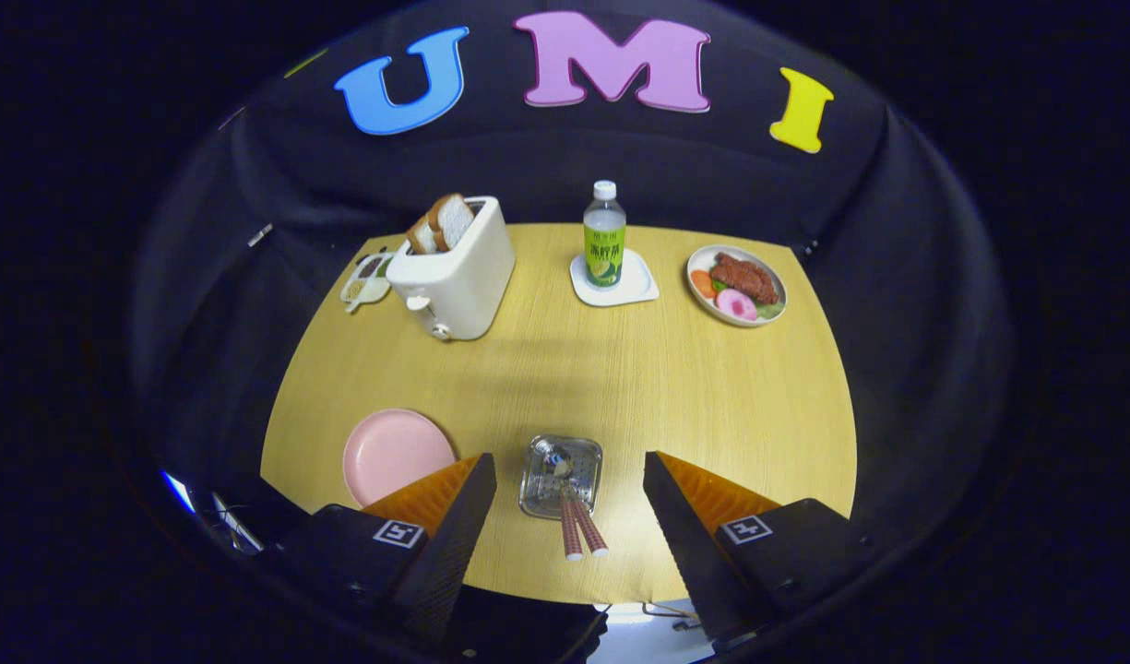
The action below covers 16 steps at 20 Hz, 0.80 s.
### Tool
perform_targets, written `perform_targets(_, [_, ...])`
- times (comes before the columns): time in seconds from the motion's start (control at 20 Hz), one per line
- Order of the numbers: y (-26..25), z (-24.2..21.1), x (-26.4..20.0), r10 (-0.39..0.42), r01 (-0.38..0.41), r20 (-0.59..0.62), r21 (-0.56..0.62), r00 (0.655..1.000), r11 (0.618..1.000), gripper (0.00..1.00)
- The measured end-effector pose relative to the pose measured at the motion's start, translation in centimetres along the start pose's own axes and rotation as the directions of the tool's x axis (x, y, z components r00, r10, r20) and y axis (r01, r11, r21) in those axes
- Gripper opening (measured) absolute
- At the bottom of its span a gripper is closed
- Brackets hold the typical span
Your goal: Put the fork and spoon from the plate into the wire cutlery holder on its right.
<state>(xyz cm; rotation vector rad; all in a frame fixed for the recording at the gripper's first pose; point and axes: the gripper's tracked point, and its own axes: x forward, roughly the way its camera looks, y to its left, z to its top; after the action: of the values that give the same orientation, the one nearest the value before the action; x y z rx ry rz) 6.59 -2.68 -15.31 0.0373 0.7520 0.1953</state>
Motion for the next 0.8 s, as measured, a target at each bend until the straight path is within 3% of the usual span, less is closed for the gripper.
perform_targets(0.2, [0.7,3.4,-3.5,-0.02,0.028,0.269,-0.025,0.963,0.999,1.0])
perform_targets(0.35, [1.9,4.1,-6.6,-0.017,0.036,0.388,-0.04,0.921,0.999,1.0])
perform_targets(0.6, [2.9,2.5,-8.1,-0.016,0.009,0.426,0.019,0.904,1.0,0.99])
perform_targets(0.8, [2.7,1.4,-7.7,-0.017,0.012,0.397,0.014,0.917,1.0,0.99])
